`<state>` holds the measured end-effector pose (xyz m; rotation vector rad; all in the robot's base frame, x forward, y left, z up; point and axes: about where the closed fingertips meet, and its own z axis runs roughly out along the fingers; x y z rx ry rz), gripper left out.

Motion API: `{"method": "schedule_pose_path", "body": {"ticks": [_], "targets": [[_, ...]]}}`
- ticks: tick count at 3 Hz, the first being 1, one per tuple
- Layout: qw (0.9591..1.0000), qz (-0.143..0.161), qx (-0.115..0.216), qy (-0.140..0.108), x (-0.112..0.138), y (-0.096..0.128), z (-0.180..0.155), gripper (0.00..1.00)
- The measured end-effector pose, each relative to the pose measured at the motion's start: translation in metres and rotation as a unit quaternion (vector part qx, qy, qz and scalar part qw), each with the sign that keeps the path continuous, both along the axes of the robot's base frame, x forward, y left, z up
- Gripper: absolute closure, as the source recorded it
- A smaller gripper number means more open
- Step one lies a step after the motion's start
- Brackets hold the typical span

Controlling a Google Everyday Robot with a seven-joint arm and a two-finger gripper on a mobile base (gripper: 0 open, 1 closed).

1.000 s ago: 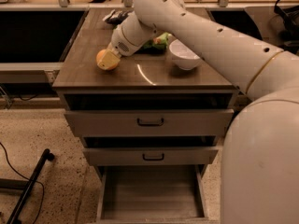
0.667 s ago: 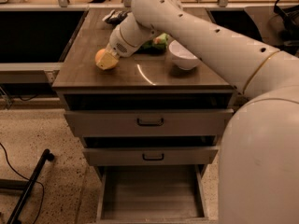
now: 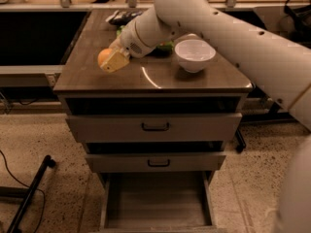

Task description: Place orange into bottom drawer

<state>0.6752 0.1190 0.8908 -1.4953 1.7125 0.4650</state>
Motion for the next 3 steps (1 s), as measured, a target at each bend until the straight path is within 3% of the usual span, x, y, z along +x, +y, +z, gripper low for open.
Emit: {"method": "schedule_pose_path", "body": {"ticks": [1,3], "targets": [[0.9980,0.049,0.030,-0.025,-0.049,-0.025,0.026,1.00],[0.9982,0.050,0.031,-0.015,-0.054,-0.026,0.015,1.00]]}}
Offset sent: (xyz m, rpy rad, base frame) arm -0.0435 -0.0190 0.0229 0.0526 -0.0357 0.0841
